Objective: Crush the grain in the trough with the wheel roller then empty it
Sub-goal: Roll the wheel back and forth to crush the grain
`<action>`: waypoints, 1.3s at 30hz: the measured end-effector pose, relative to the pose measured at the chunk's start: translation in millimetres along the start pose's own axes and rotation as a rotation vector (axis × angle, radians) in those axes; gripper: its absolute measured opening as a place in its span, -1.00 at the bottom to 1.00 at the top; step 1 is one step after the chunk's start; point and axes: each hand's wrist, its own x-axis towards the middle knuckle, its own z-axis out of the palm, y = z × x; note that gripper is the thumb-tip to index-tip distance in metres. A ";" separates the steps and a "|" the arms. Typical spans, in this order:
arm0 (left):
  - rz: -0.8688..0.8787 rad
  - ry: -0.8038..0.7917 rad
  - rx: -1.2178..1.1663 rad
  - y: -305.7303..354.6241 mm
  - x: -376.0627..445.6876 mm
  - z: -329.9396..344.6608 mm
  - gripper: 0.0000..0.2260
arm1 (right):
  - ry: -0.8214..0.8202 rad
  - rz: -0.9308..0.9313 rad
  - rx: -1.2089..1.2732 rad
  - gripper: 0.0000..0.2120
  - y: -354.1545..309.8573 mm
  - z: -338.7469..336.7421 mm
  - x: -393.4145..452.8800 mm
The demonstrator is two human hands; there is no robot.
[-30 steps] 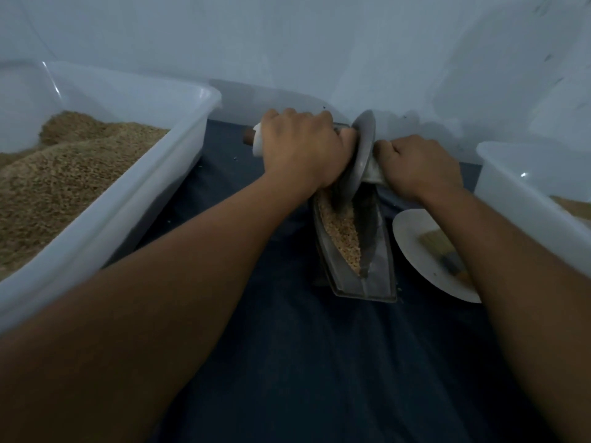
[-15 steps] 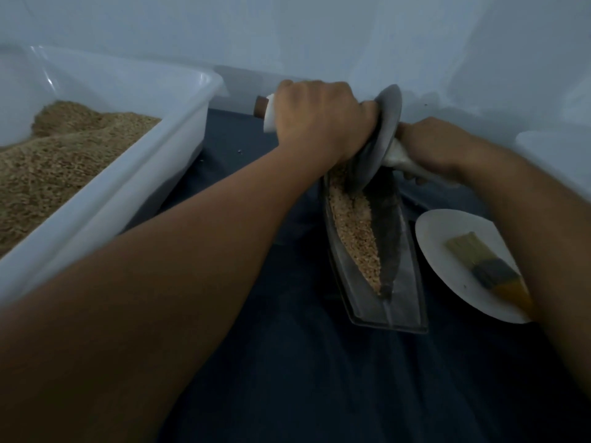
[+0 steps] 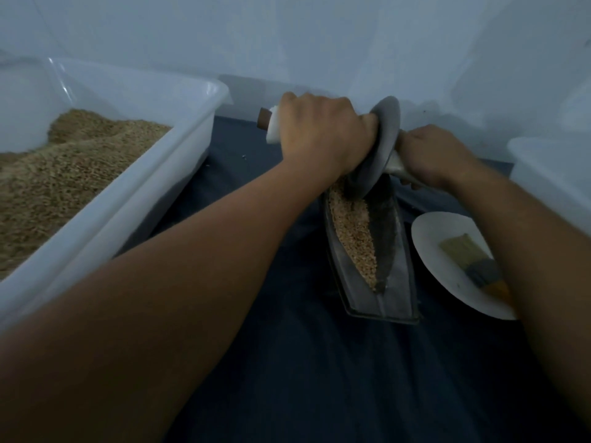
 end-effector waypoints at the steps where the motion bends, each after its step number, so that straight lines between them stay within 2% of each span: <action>1: -0.002 0.006 -0.002 -0.2 -2.7 -1.3 -0.58 | 0.010 0.011 0.001 -0.53 -1.0 0.2 -2.9; 4: -0.015 0.031 -0.004 -0.1 -13.5 -5.8 -0.59 | 0.078 0.051 0.011 -0.45 -4.0 0.5 -10.7; 10: -0.039 0.046 -0.025 -2.7 -36.3 -14.9 -0.63 | 0.210 -0.027 -0.152 -0.40 -8.9 1.9 -26.9; 16: -0.036 0.062 -0.042 -1.5 -54.6 -25.0 -0.68 | 0.282 -0.086 -0.196 -0.43 -11.8 4.7 -43.2; 21: -0.018 0.047 -0.044 -1.6 -66.5 -35.4 -0.69 | 0.339 -0.107 -0.229 -0.37 -10.6 9.1 -55.2; 24: -0.021 0.029 -0.064 -2.8 -71.2 -39.5 -0.61 | 0.348 -0.099 -0.220 -0.38 -14.5 8.5 -65.7; 28: -0.021 0.007 -0.090 -2.7 -73.6 -46.2 -0.62 | 0.329 -0.086 -0.210 -0.43 -20.7 4.5 -78.8; 34: 0.005 0.067 -0.089 -4.3 -84.6 -54.4 -0.62 | 0.375 -0.082 -0.197 -0.42 -22.3 6.8 -96.0; 39: 0.044 0.060 -0.095 -7.9 -82.5 -63.4 -0.58 | 0.271 -0.053 -0.170 -0.43 -24.2 0.3 -102.8</action>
